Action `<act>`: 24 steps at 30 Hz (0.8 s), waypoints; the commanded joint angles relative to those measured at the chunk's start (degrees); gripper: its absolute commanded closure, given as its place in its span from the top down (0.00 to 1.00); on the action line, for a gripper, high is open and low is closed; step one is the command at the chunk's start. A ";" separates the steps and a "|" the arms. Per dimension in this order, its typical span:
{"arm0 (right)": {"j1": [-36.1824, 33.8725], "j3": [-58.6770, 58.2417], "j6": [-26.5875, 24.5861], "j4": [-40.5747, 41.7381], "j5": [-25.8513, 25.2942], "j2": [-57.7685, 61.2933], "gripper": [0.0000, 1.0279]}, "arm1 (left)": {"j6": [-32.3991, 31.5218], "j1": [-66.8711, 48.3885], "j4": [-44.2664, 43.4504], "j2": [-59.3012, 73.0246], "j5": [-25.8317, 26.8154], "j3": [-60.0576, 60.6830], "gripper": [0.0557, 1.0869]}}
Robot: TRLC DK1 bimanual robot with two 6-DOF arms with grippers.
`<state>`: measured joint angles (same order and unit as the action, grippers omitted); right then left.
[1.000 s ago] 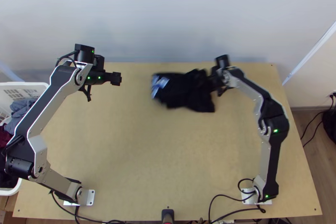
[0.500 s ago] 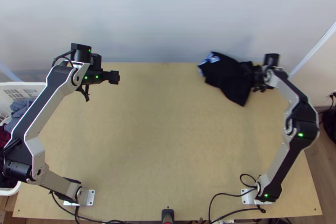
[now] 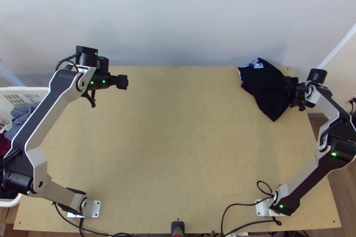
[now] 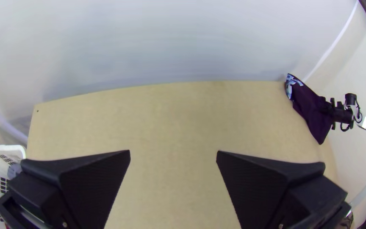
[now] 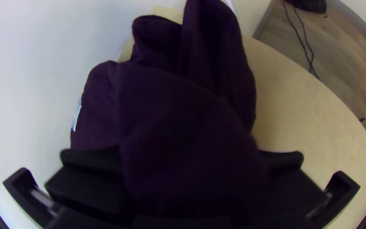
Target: Fold the t-shirt
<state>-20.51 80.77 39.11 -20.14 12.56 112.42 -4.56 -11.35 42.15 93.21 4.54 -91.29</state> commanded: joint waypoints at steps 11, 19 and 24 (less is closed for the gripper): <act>1.79 -4.57 -9.76 8.72 -12.82 -25.59 0.97 | -1.07 0.98 0.30 -3.47 0.56 -1.09 0.96; 8.47 -3.96 -13.62 8.98 -12.82 -24.44 0.97 | -2.30 2.13 0.30 -4.70 0.56 -1.53 0.96; 13.13 -6.07 -21.71 15.40 -18.01 -18.99 0.97 | -5.11 4.94 -0.40 -6.37 0.47 -1.44 0.96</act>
<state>-9.47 76.69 22.70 -7.70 -3.05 90.04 -7.14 -8.14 42.11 89.49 4.80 -91.31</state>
